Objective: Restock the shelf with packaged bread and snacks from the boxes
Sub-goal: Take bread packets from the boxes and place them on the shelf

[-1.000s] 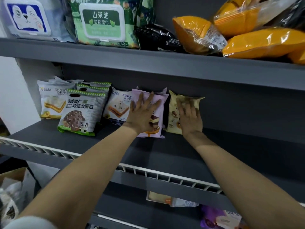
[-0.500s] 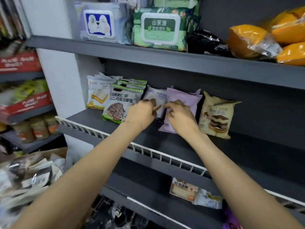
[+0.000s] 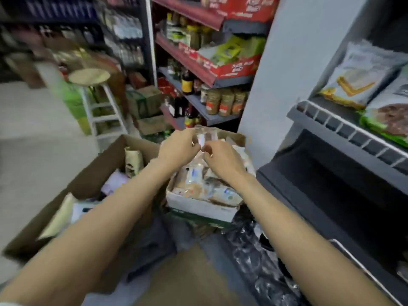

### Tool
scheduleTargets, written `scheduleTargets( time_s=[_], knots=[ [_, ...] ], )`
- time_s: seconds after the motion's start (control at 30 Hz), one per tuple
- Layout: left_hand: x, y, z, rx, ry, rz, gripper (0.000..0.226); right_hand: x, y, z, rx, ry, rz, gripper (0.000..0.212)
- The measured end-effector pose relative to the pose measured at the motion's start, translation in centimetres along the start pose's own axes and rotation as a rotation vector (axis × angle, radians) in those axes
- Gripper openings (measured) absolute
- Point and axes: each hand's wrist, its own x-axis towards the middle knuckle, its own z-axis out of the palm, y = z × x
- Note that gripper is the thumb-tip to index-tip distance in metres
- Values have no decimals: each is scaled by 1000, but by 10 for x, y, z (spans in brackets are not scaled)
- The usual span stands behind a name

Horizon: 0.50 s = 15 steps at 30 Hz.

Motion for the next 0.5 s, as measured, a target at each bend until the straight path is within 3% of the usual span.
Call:
scheduleTargets(
  time_s=[0.33, 0.5],
  knots=[
    [-15, -265, 40, 88, -230, -546, 31, 103, -109, 232, 15, -461, -15, 25],
    [-5, -350, 81, 61, -381, -658, 34, 153, -111, 323, -5, -650, -23, 40]
  ],
)
